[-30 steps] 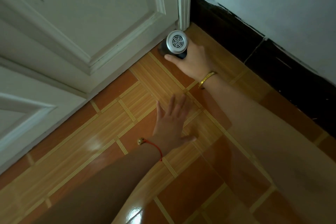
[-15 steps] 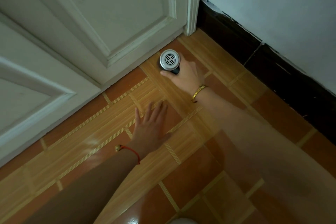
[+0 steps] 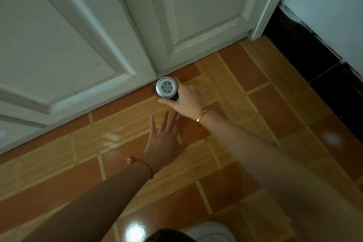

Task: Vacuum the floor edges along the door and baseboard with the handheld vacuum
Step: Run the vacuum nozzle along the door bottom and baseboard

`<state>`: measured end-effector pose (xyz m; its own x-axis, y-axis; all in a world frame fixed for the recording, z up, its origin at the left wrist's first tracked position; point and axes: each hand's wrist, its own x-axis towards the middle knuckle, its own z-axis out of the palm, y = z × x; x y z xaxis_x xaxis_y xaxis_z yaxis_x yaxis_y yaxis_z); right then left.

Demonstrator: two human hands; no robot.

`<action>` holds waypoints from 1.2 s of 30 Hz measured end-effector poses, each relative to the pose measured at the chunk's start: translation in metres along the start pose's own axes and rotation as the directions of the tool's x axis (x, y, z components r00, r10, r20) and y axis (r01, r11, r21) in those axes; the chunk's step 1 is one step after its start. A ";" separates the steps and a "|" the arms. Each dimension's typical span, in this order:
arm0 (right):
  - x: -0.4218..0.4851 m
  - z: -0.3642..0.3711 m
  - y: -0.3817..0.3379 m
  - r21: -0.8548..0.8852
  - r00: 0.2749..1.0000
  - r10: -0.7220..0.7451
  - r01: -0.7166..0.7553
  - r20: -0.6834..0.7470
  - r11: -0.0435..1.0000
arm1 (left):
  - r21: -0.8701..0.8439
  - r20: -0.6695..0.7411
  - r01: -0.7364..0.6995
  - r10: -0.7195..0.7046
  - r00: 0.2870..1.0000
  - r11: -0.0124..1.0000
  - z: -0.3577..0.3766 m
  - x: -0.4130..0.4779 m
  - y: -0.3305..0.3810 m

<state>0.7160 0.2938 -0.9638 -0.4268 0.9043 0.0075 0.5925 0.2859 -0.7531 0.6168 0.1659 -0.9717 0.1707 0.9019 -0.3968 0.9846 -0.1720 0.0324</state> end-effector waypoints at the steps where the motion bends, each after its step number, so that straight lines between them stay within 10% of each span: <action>1: 0.002 0.004 -0.004 0.012 1.000 -0.014 0.014 0.021 1.000 | -0.014 0.003 0.020 -0.020 1.000 1.000 0.002 -0.004 -0.005; 36: 0.010 0.053 -0.034 -0.141 0.986 -0.168 0.163 -0.019 0.977 | -0.087 0.040 0.234 -0.231 0.972 0.968 0.026 -0.071 -0.075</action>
<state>0.6555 0.2760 -0.9735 -0.5072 0.8494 0.1459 0.6049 0.4715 -0.6418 0.5295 0.1048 -0.9702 -0.0636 0.9006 -0.4299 0.9967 0.0792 0.0186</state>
